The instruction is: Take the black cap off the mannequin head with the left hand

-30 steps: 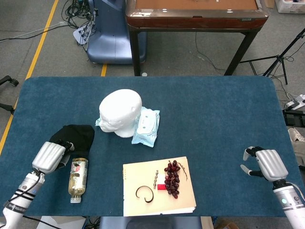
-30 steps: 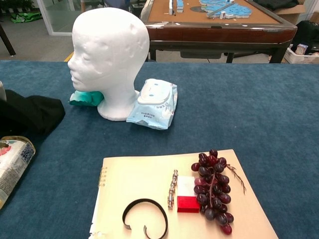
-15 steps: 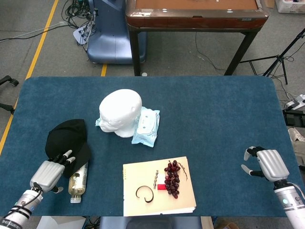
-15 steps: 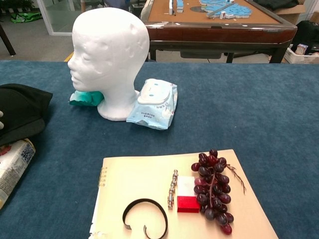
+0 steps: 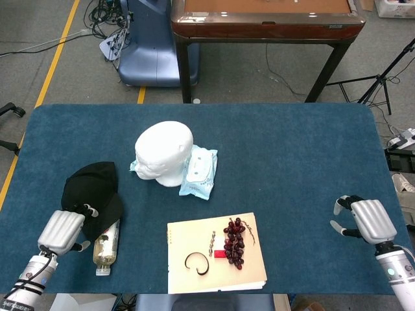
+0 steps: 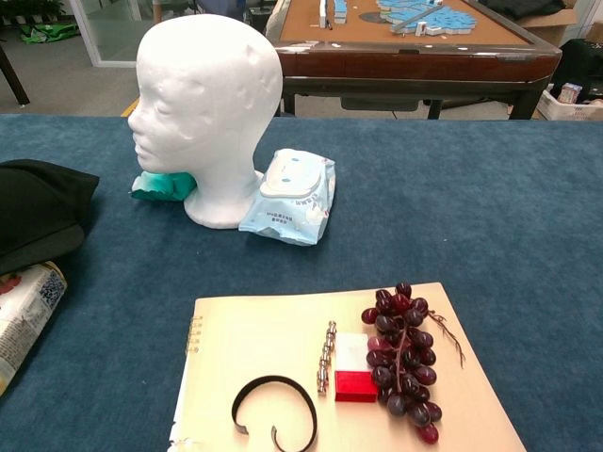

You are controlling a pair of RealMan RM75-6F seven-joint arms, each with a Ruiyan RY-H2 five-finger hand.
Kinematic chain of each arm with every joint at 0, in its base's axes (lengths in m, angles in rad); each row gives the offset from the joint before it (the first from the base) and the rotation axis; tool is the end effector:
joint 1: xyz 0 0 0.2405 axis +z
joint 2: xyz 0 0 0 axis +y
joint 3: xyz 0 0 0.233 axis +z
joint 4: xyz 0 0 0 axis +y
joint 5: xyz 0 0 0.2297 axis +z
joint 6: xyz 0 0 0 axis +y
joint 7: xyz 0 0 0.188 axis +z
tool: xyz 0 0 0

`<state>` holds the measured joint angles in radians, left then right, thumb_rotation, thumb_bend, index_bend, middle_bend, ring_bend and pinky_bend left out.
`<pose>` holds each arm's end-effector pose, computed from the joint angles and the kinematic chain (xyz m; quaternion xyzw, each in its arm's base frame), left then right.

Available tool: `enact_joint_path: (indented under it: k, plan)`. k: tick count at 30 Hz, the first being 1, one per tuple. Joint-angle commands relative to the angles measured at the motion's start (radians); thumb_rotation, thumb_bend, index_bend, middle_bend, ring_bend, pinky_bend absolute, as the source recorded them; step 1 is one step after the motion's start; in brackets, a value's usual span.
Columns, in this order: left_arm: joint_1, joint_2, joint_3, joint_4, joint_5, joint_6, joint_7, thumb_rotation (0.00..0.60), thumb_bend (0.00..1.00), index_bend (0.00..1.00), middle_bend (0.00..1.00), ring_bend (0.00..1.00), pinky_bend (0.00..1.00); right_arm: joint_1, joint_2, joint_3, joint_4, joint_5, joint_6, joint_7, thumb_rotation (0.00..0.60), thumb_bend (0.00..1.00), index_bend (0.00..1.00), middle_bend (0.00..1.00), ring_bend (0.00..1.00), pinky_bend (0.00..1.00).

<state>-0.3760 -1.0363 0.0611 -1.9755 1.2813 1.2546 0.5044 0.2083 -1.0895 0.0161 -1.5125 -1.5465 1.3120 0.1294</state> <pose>-0.2166 0.2505 0.0715 -0.7305 -0.3558 -0.2615 0.5210 -0.3056 -0.2548 0.1149 0.6608 -0.4002 0.3612 0.5222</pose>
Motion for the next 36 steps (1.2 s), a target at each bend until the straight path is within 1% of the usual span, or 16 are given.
enact_joint_path:
  k: [1, 6, 10, 14, 19, 24, 32, 36]
  plan:
    - [0.028, -0.035, -0.031, 0.023, 0.022, 0.058, -0.025, 0.600, 0.28, 0.43, 0.45, 0.38, 0.54, 0.010, 0.018, 0.009, -0.021, 0.005, -0.008, -0.021, 0.600, 0.24, 0.57, 0.51, 0.46, 0.66]
    - [0.056, -0.096, -0.058, 0.087, 0.062, 0.133, -0.036, 0.600, 0.30, 0.46, 0.49, 0.41, 0.56, 0.020, 0.042, 0.019, -0.049, 0.017, -0.018, -0.049, 0.600, 0.24, 0.57, 0.51, 0.46, 0.66]
    - [0.068, -0.135, -0.067, 0.136, 0.088, 0.160, -0.040, 0.600, 0.30, 0.48, 0.52, 0.43, 0.58, 0.021, 0.049, 0.022, -0.058, 0.030, -0.024, -0.059, 0.600, 0.24, 0.57, 0.51, 0.46, 0.66]
    - [0.078, -0.162, -0.068, 0.162, 0.097, 0.163, -0.051, 0.600, 0.30, 0.49, 0.52, 0.43, 0.58, 0.022, 0.051, 0.022, -0.060, 0.038, -0.030, -0.063, 0.600, 0.24, 0.57, 0.51, 0.46, 0.66]
    - [0.083, -0.172, -0.057, 0.190, 0.142, 0.160, -0.065, 0.600, 0.30, 0.49, 0.53, 0.43, 0.58, 0.023, 0.056, 0.021, -0.064, 0.046, -0.039, -0.067, 0.600, 0.24, 0.57, 0.51, 0.46, 0.66]
    - [0.084, -0.167, -0.043, 0.213, 0.166, 0.133, -0.095, 0.600, 0.29, 0.50, 0.53, 0.43, 0.58, 0.023, 0.058, 0.021, -0.067, 0.050, -0.042, -0.072, 0.600, 0.24, 0.57, 0.51, 0.46, 0.66]
    - [0.107, -0.170, -0.048, 0.233, 0.161, 0.143, -0.115, 0.600, 0.29, 0.50, 0.53, 0.43, 0.58, 0.022, 0.053, 0.018, -0.070, 0.056, -0.048, -0.074, 0.600, 0.24, 0.57, 0.51, 0.46, 0.66]
    - [0.118, -0.163, -0.051, 0.226, 0.152, 0.145, -0.119, 0.600, 0.29, 0.50, 0.53, 0.43, 0.58, 0.017, 0.066, 0.016, -0.096, 0.056, -0.042, -0.083, 0.600, 0.24, 0.57, 0.51, 0.46, 0.66]
